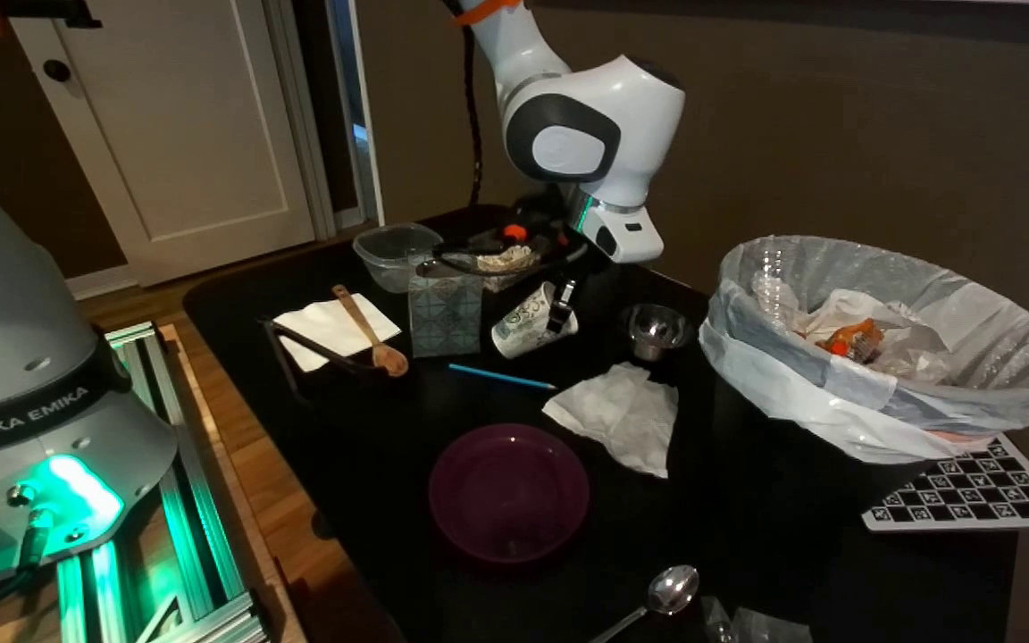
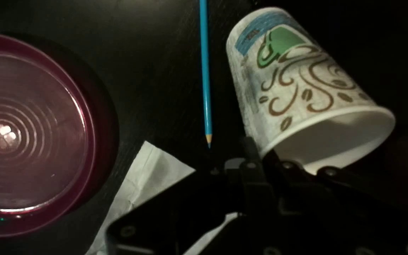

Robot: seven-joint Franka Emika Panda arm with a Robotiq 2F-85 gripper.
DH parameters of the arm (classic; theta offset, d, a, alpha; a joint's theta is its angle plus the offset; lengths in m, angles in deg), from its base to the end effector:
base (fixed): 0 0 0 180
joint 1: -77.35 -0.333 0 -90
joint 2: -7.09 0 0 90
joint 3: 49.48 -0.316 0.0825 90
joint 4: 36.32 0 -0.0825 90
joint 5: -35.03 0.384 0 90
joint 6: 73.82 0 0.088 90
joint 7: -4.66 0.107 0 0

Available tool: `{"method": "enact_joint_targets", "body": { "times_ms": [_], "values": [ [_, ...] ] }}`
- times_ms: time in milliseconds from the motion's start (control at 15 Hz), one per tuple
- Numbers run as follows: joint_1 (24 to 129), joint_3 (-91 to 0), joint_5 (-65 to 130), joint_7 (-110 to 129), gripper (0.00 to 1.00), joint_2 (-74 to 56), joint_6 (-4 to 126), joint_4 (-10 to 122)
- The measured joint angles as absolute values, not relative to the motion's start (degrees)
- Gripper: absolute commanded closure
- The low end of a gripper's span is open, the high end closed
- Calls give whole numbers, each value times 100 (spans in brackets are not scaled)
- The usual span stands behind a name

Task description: Set the cup straight

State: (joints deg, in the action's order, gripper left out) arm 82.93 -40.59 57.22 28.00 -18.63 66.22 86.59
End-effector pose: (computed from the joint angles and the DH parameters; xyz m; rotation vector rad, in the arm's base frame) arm 0.5358 -0.1397 0.1810 -2.6454 1.3849 0.2175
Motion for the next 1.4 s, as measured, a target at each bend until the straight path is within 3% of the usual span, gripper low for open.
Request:
{"method": "enact_joint_targets", "body": {
  "times_ms": [667,1000,1067,1400],
  "values": [
    [7431,-3787,4832,2820,99,-1518,11070,10441],
    [7203,-3722,5178,2714,99,-1713,12018,10727],
    [7181,-3733,5261,2677,75,-1748,12110,10748],
    [7111,-3803,5579,2513,40,-1865,12444,10783]
  ]
}}
